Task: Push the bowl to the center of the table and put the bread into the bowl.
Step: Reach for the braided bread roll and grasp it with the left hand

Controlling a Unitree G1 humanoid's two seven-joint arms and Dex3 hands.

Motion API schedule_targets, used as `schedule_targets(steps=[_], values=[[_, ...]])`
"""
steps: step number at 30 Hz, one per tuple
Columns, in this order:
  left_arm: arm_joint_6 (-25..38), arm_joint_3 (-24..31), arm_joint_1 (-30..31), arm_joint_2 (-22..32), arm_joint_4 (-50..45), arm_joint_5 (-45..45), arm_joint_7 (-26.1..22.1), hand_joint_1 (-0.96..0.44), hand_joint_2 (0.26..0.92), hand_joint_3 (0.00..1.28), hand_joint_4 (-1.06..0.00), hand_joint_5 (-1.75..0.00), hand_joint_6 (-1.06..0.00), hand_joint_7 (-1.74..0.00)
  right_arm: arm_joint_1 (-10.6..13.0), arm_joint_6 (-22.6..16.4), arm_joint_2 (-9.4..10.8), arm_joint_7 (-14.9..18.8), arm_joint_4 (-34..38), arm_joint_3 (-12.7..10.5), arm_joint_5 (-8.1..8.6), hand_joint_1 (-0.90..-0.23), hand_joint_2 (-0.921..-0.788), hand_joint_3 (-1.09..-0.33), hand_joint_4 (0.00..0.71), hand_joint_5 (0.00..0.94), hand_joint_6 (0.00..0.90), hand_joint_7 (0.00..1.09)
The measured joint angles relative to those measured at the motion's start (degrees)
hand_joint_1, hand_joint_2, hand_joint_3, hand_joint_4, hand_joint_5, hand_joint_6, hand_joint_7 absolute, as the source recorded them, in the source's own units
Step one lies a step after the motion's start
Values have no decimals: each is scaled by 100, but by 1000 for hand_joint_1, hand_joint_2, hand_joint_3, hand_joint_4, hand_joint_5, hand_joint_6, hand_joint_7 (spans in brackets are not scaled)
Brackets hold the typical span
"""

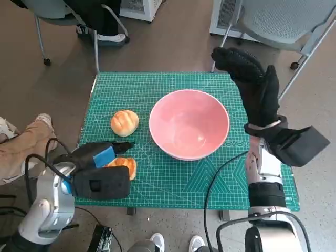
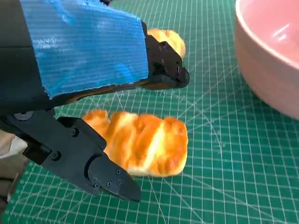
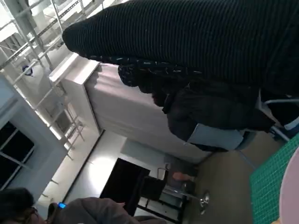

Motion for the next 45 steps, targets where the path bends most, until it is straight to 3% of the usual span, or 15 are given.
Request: schedule_targets(steps=[9,13,17,20,21,22,23,24,28,34,45], values=[[-19,-110,0,-41,323,74,8,-185,687,6,-413,-38,-391,-16,0,33,0,50,-14,-3,12,-677,-921,-769,195,0,140,309],[-24,-139,1,-77,415,89,62,-109,693,8,-521,-64,-430,-29,0,50,0,70,-46,-3,16,-679,-921,-771,194,0,136,317],[-54,-143,4,-130,459,126,211,-5,710,17,-697,-125,-537,-72,0,90,0,96,-80,-7,31,-679,-921,-774,193,0,131,325],[-115,-145,25,-166,497,173,367,116,745,45,-757,-474,-674,-120,0,114,-1,121,-114,-14,49,-679,-921,-776,193,0,129,329],[-153,-145,39,-179,519,186,439,250,810,50,-774,-787,-749,-197,0,128,-2,130,-127,-16,52,-679,-921,-777,193,0,127,333],[-195,-143,60,-195,547,195,516,250,810,50,-774,-787,-749,-197,0,142,-4,136,-136,-18,54,-679,-921,-777,193,0,127,333],[-237,-139,82,-209,576,204,597,162,842,56,-764,-948,-726,-476,0,150,-6,140,-142,-21,55,-676,-921,-779,192,0,119,347],[-277,-134,106,-221,604,211,679,105,847,81,-761,-1051,-726,-641,1,156,-9,141,-147,-25,56,-673,-921,-782,191,1,108,365],[-538,-95,215,-243,721,241,1076,25,851,119,-756,-1178,-729,-889,1,185,-13,144,-174,-57,103,-662,-921,-786,190,3,91,397],[-777,-32,273,-243,839,252,1354,5,862,124,-748,-1227,-708,-953,1,205,-17,144,-178,-98,117,-657,-921,-788,190,3,84,414],[-882,28,273,-238,867,245,1319,3,883,102,-740,-1236,-677,-992,1,197,-16,144,-177,-112,110,-656,-921,-791,188,1,73,429]])
